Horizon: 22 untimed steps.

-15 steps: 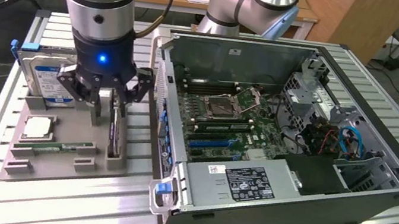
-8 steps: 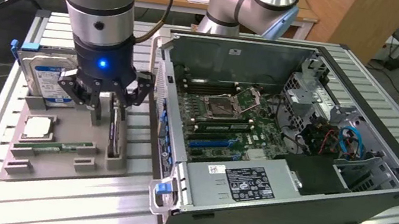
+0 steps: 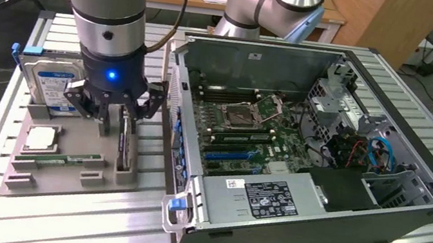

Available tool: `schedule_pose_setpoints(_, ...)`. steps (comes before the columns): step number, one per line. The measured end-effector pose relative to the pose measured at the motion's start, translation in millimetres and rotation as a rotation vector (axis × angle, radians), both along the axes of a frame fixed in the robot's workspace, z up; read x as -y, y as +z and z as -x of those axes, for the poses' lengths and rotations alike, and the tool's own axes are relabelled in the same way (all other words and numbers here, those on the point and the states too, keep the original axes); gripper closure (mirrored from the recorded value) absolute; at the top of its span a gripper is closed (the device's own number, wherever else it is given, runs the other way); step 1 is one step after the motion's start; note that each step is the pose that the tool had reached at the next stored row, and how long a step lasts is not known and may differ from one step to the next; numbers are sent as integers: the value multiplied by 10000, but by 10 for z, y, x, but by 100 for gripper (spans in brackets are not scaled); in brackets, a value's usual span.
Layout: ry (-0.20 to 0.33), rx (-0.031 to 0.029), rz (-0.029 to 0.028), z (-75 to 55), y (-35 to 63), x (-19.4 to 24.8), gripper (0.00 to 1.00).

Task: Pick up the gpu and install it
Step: 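Pick up the gpu and move the gpu toward the slot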

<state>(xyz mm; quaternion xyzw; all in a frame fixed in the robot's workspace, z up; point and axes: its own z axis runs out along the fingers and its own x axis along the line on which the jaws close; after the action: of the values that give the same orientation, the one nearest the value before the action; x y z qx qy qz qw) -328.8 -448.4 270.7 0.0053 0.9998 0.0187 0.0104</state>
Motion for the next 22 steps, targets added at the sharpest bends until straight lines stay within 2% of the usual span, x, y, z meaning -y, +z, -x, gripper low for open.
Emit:
schedule_pose_setpoints(16,0,0,0,0,-151,33,53)
schedule_pose_setpoints(22,33,1,0,-16,-176,41,53)
